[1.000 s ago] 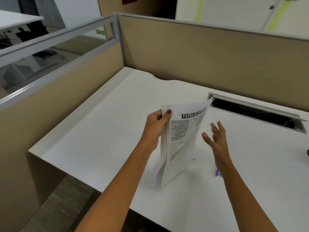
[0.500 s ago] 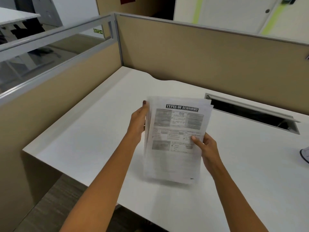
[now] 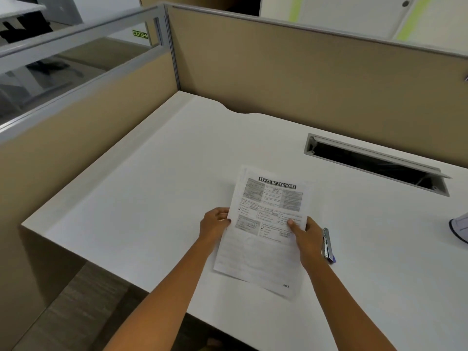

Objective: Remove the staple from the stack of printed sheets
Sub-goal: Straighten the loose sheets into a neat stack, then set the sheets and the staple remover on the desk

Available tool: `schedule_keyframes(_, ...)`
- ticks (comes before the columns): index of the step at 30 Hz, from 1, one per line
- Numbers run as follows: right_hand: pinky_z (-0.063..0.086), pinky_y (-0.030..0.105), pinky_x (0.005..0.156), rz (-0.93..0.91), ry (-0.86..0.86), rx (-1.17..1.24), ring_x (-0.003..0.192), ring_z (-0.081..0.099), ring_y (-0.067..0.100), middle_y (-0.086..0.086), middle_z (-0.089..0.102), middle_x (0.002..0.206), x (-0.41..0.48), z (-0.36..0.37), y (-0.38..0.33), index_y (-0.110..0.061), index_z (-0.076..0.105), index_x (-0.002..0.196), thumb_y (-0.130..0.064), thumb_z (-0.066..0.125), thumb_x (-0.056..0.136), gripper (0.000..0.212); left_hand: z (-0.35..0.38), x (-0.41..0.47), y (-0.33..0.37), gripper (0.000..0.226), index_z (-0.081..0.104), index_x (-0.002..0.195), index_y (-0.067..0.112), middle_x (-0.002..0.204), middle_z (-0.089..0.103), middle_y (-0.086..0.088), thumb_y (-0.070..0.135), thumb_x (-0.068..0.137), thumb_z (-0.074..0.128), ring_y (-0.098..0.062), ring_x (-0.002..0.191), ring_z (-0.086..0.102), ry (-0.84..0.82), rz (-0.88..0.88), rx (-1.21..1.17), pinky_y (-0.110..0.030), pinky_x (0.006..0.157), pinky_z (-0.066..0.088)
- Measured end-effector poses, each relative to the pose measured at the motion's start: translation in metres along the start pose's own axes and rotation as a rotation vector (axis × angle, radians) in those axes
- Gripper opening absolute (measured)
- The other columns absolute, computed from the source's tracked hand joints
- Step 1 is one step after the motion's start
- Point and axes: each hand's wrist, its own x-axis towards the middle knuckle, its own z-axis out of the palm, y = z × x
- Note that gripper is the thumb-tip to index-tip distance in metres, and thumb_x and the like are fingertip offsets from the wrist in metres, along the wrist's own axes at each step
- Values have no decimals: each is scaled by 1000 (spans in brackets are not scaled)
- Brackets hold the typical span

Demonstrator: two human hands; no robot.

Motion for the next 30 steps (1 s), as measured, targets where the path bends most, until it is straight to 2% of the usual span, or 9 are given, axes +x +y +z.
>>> schedule_keyframes(3, 52, 30, 78, 19, 55, -99, 96, 66, 25, 11, 70, 107, 1, 2, 10, -6, 63, 114, -9, 69, 88, 27, 6, 5, -12, 29, 68, 106, 15, 107, 72, -7, 0, 82, 60, -23, 99, 67, 20, -52, -23, -42, 91, 54)
schedule_keyframes(8, 48, 29, 80, 21, 120, -250, 102, 64, 30, 17, 67, 115, 3, 5, 17, -2, 57, 120, -9, 67, 89, 33, 11, 11, -24, 29, 69, 109, 13, 107, 71, -9, 3, 83, 60, -27, 100, 66, 76, -100, -71, -41, 92, 53)
schedule_keyframes(14, 47, 29, 78, -19, 249, -395, 101, 63, 31, 19, 65, 114, 1, 12, 16, 2, 54, 122, -5, 61, 91, 32, 5, 7, -31, 24, 72, 99, 7, 98, 73, -12, -1, 88, 53, -19, 80, 68, 302, 49, -109, -31, 74, 59)
schedule_keyframes(16, 45, 35, 87, -97, 306, -490, 108, 56, 34, 22, 58, 117, -2, 19, 13, 3, 52, 122, -2, 61, 89, 35, -2, 6, -33, 23, 72, 100, 5, 101, 72, -12, -1, 89, 53, -22, 87, 67, 361, 111, -75, -36, 81, 58)
schedule_keyframes(18, 38, 36, 94, -238, 336, -569, 113, 47, 35, 23, 52, 119, -7, 29, 9, 2, 51, 122, 1, 62, 86, 38, -12, 6, -35, 24, 72, 100, 6, 102, 72, -9, -2, 89, 52, -21, 94, 66, 434, 175, -16, -31, 87, 54)
schedule_keyframes(20, 33, 29, 93, -389, 270, -586, 113, 43, 33, 20, 50, 119, -13, 44, 3, -1, 52, 122, 2, 63, 85, 39, -24, 4, -38, 24, 70, 102, 7, 104, 71, -8, -2, 90, 52, -20, 98, 65, 508, 236, 43, -23, 87, 48)
schedule_keyframes(25, 29, 16, 89, -640, -64, -555, 109, 50, 26, 12, 57, 112, -24, 114, -17, -5, 58, 113, -1, 59, 90, 24, -74, 9, -50, 29, 60, 121, 10, 126, 60, -9, 8, 95, 48, -23, 119, 53, 628, 270, 191, -25, 100, 39)
schedule_keyframes(28, 35, 21, 88, -703, -214, -516, 104, 52, 23, 10, 59, 107, -30, 159, -26, -5, 60, 111, -3, 59, 91, 20, -108, 17, -58, 44, 35, 145, 14, 150, 37, -7, 14, 101, 37, -23, 139, 32, 567, 246, 312, -33, 115, 24)
schedule_keyframes(30, 29, 13, 86, -756, -259, -528, 105, 50, 22, 9, 60, 107, -34, 189, -29, -6, 61, 111, -4, 60, 91, 20, -130, 23, -65, 49, 20, 150, 18, 158, 21, -6, 18, 102, 32, -21, 145, 19, 536, 235, 398, -37, 119, 15)
